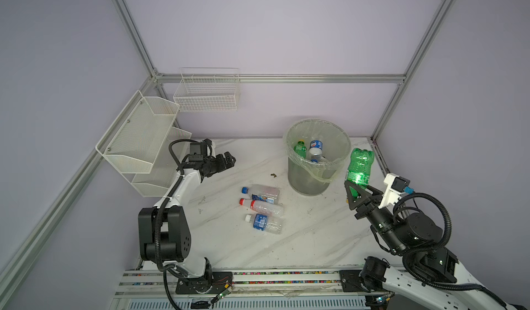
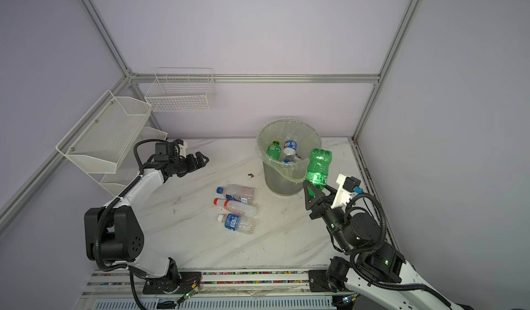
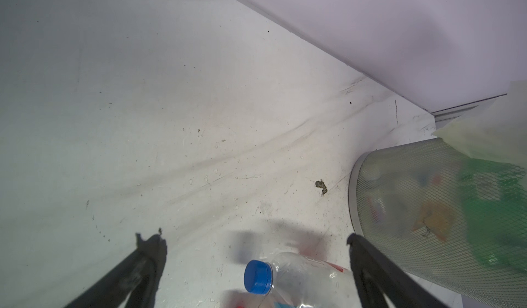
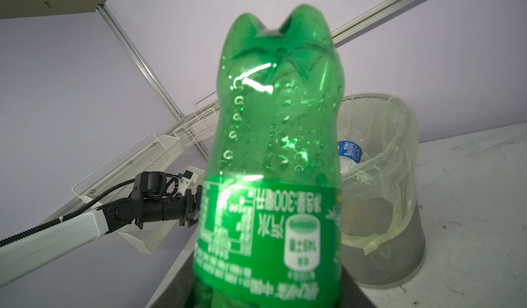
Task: Throw the plastic bottles in the bin
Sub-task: Throw the plastic bottle into the trash bin.
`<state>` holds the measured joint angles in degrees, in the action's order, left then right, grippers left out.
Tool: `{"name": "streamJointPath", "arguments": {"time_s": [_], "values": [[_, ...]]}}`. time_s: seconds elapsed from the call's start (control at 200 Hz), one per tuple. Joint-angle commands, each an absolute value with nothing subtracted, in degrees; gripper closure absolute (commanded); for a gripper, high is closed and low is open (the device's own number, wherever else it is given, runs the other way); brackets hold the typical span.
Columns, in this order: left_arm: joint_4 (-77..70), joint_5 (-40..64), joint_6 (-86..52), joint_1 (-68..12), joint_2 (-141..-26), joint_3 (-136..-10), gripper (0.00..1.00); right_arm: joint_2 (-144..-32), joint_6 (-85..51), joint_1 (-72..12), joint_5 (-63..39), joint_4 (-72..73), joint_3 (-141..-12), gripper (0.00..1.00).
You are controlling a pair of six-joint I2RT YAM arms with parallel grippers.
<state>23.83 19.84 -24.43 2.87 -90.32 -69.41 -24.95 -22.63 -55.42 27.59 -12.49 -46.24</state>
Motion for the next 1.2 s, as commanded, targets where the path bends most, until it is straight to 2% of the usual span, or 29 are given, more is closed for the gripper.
{"name": "streamJointPath", "arguments": {"time_s": [0.0,0.145,0.27,0.34,0.405,0.445,0.485,0.51,0.525,0.7,0.89,1.195], "values": [[23.3,20.9,-24.3,3.2,-90.1,-68.4,0.0,-26.8,-23.2,-55.7,29.5,-11.3,-46.4,0.66],[23.3,20.8,-24.3,3.2,-90.0,-68.5,0.0,-35.3,-22.3,-55.7,32.2,-9.6,-51.2,0.66],[23.4,21.1,-24.3,3.2,-90.2,-68.7,0.0,-53.9,-18.0,-54.7,36.4,-12.6,-65.4,0.61],[23.5,21.2,-24.3,3.2,-90.3,-69.0,0.0,-65.5,-19.7,-48.9,33.1,-20.1,-77.1,0.57],[23.8,21.3,-24.3,3.2,-90.3,-69.0,0.0,-73.1,-23.6,-39.0,22.3,-26.4,-85.4,0.46],[23.9,21.3,-24.2,3.2,-90.1,-68.9,0.0,-74.7,-24.3,-36.3,19.2,-26.5,-86.8,0.36],[24.0,21.2,-24.1,3.2,-89.9,-68.8,0.0,-74.4,-23.5,-35.9,18.8,-25.1,-86.7,0.23],[24.1,21.2,-24.1,3.2,-89.6,-68.8,0.0,-73.3,-23.6,-35.9,18.1,-23.6,-85.4,0.07],[24.2,21.1,-24.0,3.2,-89.5,-68.8,0.0,-72.5,-23.5,-35.9,17.6,-22.3,-84.5,0.03],[24.2,20.7,-23.9,3.2,-88.7,-68.6,0.0,-62.7,-23.7,-35.9,18.4,-16.0,-75.5,0.03],[24.2,21.7,-24.4,3.2,-89.7,-69.4,0.0,-53.9,-23.2,-35.9,13.9,-11.0,-67.4,0.02],[24.2,21.5,-24.5,3.2,-89.7,-68.8,0.0,-53.3,-22.4,-35.9,4.8,-9.7,-62.3,0.03]]}}
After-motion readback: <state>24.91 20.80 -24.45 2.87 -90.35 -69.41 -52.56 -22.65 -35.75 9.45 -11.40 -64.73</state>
